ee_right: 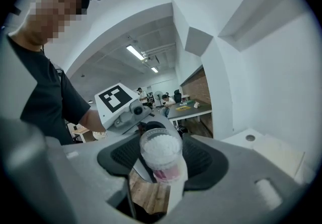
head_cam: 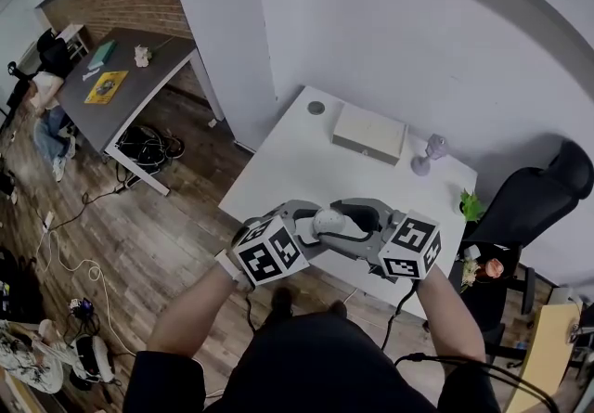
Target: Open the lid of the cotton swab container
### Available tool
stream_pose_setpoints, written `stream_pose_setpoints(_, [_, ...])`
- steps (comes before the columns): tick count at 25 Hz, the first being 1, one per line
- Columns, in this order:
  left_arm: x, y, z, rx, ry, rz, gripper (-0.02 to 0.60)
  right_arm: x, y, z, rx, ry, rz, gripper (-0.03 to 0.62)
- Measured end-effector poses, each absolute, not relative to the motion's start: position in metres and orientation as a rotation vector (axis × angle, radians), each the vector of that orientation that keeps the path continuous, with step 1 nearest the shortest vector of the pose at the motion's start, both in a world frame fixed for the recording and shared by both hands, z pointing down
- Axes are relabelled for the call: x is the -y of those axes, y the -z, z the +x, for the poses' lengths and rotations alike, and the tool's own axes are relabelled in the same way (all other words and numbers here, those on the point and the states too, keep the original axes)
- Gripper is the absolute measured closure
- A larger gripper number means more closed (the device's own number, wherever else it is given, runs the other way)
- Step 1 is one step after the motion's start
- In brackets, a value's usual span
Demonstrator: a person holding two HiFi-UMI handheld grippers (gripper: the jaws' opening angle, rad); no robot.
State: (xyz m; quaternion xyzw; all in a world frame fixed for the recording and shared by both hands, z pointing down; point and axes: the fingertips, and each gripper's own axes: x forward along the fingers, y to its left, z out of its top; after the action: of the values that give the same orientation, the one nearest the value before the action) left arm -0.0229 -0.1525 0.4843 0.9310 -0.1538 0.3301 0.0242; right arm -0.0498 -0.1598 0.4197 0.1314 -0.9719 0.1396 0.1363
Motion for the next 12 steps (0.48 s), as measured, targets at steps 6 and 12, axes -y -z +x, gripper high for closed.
stream_pose_setpoints(6, [0.146, -0.490, -0.028, 0.471, -1.017, 2.864, 0.334, 0.166, -0.403, -0.046, 2.894, -0.439, 0.448, 0.319])
stream_pose_setpoints(12, [0.140, -0.495, -0.027, 0.460, -1.017, 2.859, 0.334, 0.178, -0.389, -0.042, 2.942, -0.436, 0.505, 0.321])
